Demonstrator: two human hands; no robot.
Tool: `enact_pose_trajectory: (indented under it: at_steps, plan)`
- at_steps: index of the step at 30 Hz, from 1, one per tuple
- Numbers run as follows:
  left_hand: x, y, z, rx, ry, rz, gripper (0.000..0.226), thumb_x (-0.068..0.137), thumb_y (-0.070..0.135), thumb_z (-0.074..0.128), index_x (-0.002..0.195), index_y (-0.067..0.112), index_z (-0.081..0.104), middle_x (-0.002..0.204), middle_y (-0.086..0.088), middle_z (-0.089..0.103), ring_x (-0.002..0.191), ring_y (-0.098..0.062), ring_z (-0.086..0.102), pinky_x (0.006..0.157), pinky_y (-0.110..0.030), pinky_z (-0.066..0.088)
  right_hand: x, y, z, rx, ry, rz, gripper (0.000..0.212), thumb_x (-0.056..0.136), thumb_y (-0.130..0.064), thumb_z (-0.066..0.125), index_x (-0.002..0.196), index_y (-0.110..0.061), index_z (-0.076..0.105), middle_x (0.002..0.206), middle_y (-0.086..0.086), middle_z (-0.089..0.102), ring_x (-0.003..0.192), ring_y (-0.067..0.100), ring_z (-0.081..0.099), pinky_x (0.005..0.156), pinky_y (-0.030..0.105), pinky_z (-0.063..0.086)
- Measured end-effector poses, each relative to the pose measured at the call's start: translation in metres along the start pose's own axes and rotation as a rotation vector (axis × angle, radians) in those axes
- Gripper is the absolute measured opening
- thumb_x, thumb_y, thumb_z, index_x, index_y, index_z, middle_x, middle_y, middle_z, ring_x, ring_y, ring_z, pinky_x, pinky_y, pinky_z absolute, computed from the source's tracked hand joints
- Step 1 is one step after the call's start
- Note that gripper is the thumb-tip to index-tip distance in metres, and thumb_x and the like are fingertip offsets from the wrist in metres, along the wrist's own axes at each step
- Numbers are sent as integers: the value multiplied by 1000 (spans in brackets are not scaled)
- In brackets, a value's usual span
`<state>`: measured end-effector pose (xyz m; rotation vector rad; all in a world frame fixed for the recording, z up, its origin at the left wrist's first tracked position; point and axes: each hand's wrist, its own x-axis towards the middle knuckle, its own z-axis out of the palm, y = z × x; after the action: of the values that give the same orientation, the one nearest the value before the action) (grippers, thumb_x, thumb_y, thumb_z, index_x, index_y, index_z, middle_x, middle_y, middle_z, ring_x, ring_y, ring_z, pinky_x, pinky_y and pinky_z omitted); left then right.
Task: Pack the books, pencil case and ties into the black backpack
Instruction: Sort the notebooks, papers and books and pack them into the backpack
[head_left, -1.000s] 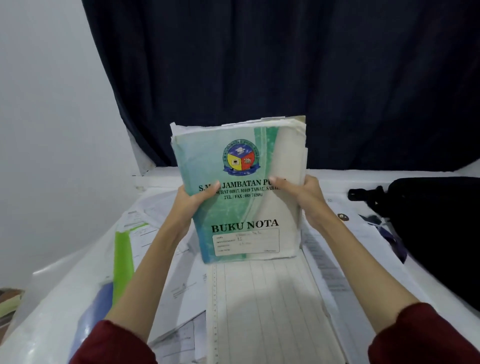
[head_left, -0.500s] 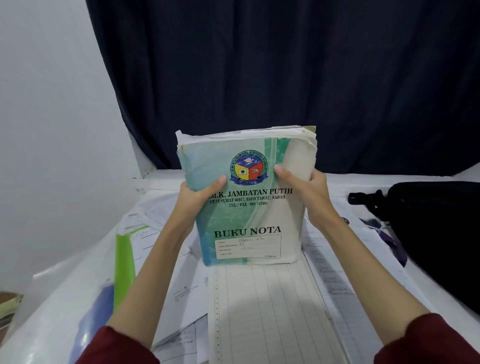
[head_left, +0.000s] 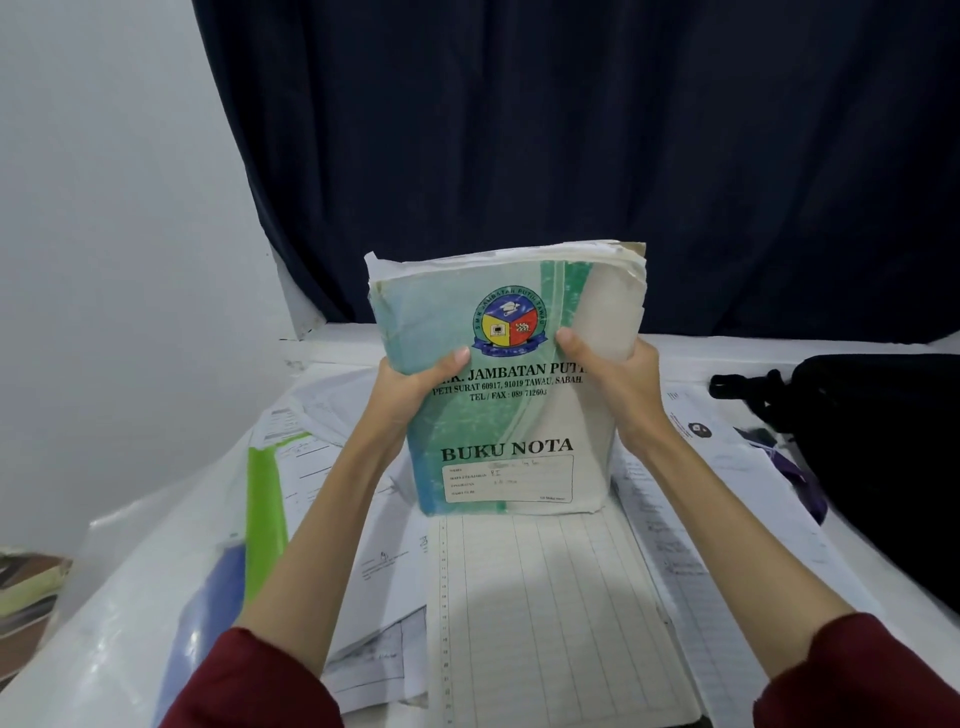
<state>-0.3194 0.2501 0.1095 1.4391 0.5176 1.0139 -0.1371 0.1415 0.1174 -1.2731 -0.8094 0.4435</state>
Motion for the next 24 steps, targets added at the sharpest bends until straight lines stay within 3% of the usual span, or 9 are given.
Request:
enact_pose_trajectory:
  at_steps: [5,10,12,16,18,20,24]
  plan:
    - [-3,-19,-4,12,10,-53,74,42,55,87,104,21,63,99,-2,74,92,-21,70,73,-33,59,-1,12,0,-48,8,20,25,73,-39,74,82,-21,59,78,-4,65,72,9,64,59,21,52]
    - [-5,-31,1,-10,87,-81,25,73,22,71,97,20,62,84,6,75,81,-13,71,68,-26,58,-6,29,5,-40,70,-3,19,79,-39,71,79,-23,61,74,-6,65,70,10,63,60,24,51]
    - [-4,-30,0,-13,85,-86,27,72,26,73,97,21,63,86,6,75,83,-13,71,72,-28,58,-5,29,4,-31,39,-11,19,79,-40,70,80,-24,61,75,-5,67,72,11,64,63,26,52]
    - [-13,-44,0,49,83,-141,53,53,48,83,97,26,62,92,2,74,89,-15,70,77,-31,58,-4,29,-1,-31,-7,-18,21,78,-44,65,82,-23,62,77,-6,67,70,6,65,62,24,53]
    - [-20,-55,3,77,126,-190,36,64,37,77,94,27,60,90,4,71,86,-11,68,78,-31,56,-7,32,-2,-4,-23,-1,17,83,-39,64,85,-22,62,77,-8,67,67,1,64,60,19,50]
    - [-24,-58,6,75,162,-215,22,74,26,72,92,26,60,87,6,70,81,-8,66,68,-24,56,-11,37,-4,47,-42,23,10,88,-31,62,92,-21,62,83,-8,69,72,0,66,60,16,51]
    - [-21,-51,10,120,245,-201,19,75,22,75,88,21,61,83,3,69,75,-10,66,52,-15,52,-17,40,-11,58,-109,43,10,90,-17,62,99,-21,61,85,-13,70,77,-1,68,61,12,51]
